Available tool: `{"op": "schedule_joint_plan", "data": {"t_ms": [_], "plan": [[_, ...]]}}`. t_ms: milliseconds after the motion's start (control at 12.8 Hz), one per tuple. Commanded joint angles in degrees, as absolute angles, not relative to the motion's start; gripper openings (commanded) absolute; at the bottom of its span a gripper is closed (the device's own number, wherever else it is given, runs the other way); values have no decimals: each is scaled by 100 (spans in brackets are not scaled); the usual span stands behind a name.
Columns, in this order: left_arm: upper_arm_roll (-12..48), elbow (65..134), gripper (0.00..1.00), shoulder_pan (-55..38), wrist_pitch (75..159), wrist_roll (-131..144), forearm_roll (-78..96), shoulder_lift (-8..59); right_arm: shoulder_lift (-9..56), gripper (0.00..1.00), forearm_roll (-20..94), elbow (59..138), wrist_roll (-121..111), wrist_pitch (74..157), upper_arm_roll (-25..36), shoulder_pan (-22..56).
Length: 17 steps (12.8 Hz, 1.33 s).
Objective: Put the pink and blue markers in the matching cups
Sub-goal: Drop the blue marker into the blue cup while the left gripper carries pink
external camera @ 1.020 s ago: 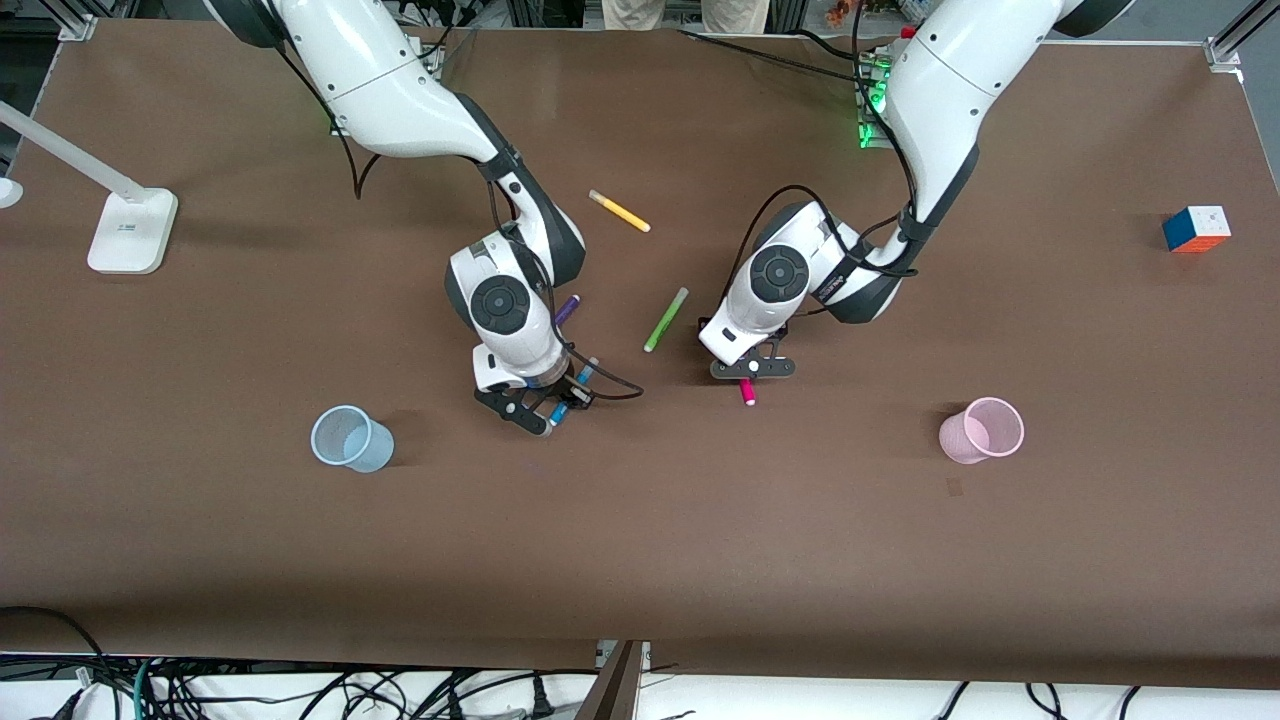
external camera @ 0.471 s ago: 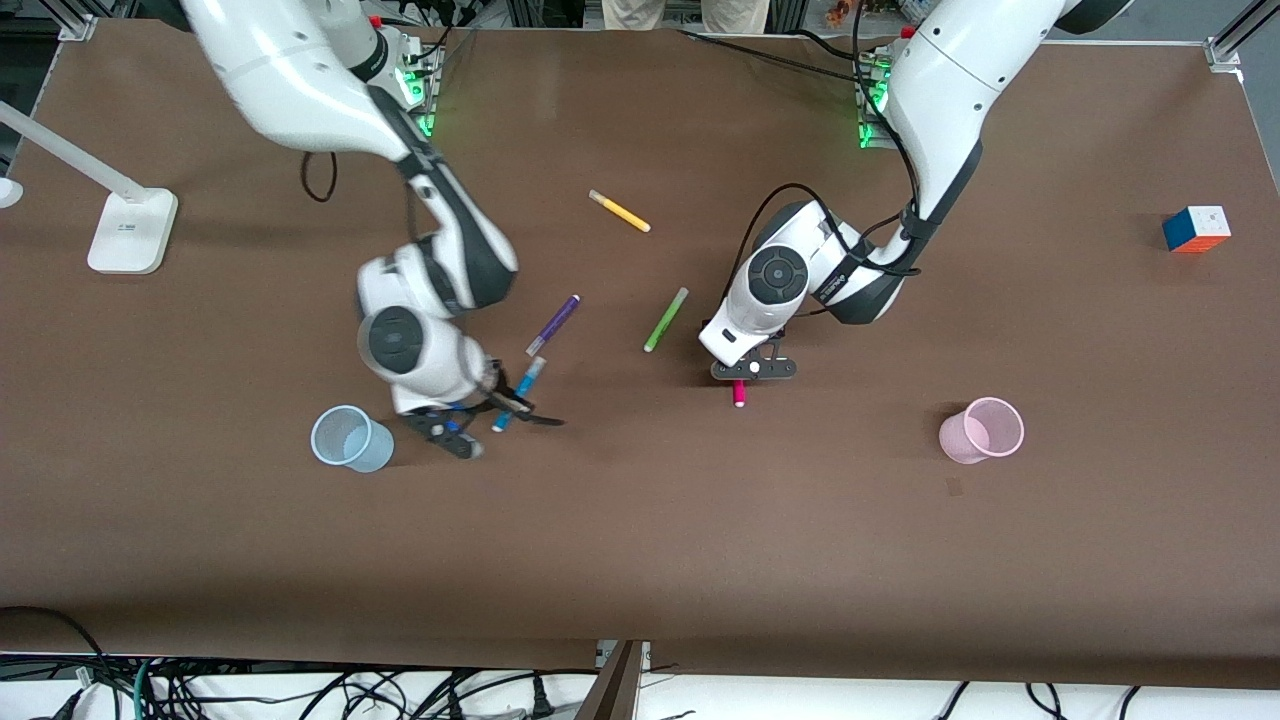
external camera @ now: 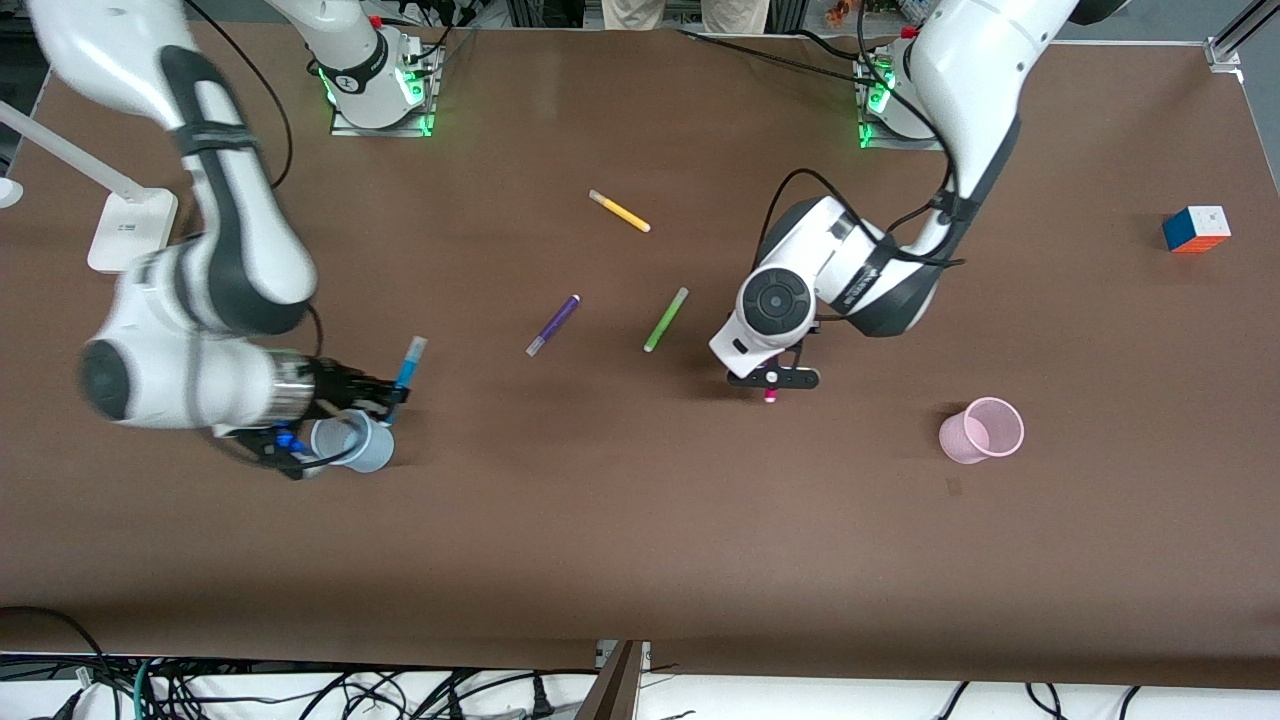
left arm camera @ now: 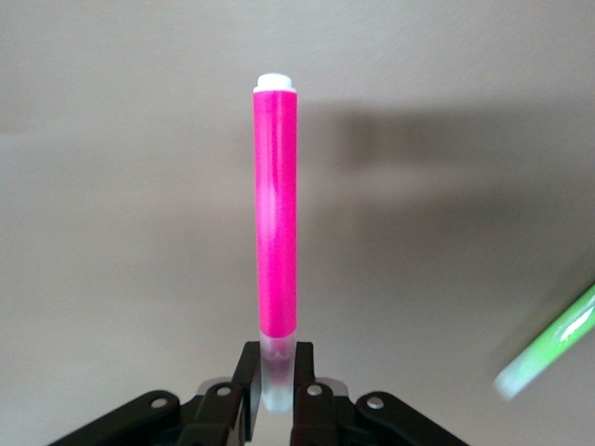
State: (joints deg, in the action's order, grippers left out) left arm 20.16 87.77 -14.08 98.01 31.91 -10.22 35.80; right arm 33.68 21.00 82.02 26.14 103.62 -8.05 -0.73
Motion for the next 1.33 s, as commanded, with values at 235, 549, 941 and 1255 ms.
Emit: {"op": "schedule_joint_plan", "data": {"t_ms": [235,549,941,1255], "plan": [[1714,8086,0,-844,8342,698,-1736,3665,4042,0,3944,8051,1398,9905,-958,-1300],[1670,8077,0,-852,7982,-971,-3565,3691,4464,0,4542,8051,1274,9748,-958,-1616],[1635,8068,0,-853,7198,-3116,-5323,3709,4728,0,4729,8025,1257,9765,-958,-1758],[1450,8077,0,-931,7146,-3779,-6422,4006,4852,80,4729,7840,1274,9765,-949,-1767]]}}
